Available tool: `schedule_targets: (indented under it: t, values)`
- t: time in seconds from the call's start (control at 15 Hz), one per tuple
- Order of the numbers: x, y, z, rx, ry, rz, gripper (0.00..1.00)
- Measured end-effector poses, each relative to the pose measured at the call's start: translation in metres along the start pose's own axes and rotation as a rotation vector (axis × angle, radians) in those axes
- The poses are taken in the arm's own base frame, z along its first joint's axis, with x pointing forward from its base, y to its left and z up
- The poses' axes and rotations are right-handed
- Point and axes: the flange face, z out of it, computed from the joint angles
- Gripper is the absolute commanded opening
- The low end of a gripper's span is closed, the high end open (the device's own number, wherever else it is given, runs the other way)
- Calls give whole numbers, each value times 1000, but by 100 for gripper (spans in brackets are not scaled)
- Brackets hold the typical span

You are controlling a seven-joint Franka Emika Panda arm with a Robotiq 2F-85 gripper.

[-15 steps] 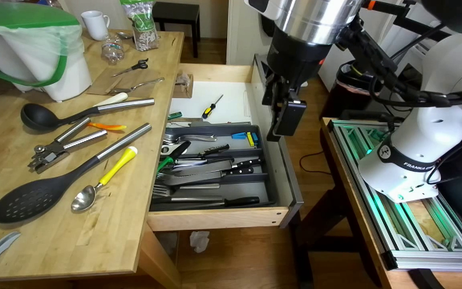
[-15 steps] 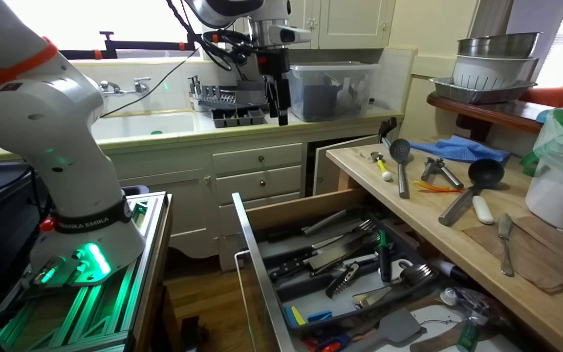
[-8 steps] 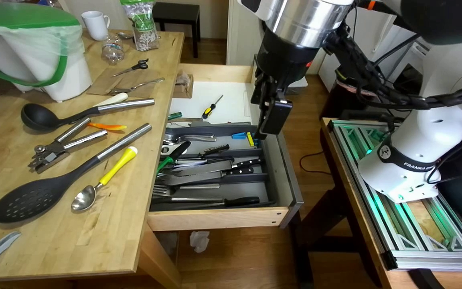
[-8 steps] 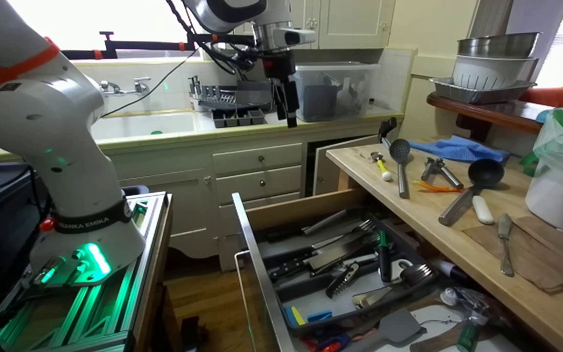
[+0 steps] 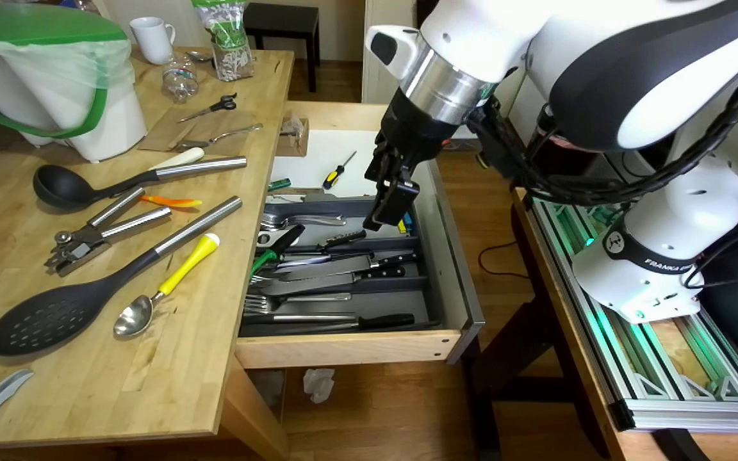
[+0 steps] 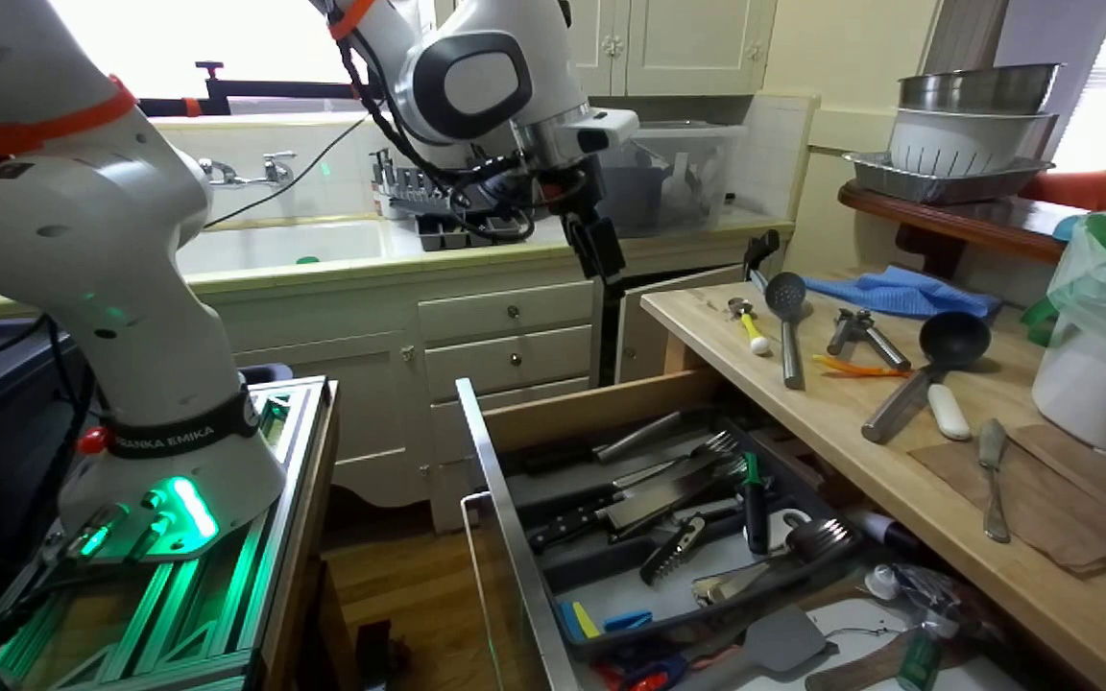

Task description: Remove the black ladle from the open drawer and put it on top of the counter.

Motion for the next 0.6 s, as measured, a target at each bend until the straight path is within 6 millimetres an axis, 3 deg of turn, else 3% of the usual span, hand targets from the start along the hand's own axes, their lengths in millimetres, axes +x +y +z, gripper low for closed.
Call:
schedule_targets:
  t: [0.33, 0.47, 0.6]
  values:
    - [-16, 13, 58, 60, 31, -22, 100]
    - [-22, 3, 79, 99, 2, -14, 100]
    - [-21, -16, 88, 124, -15, -16, 100]
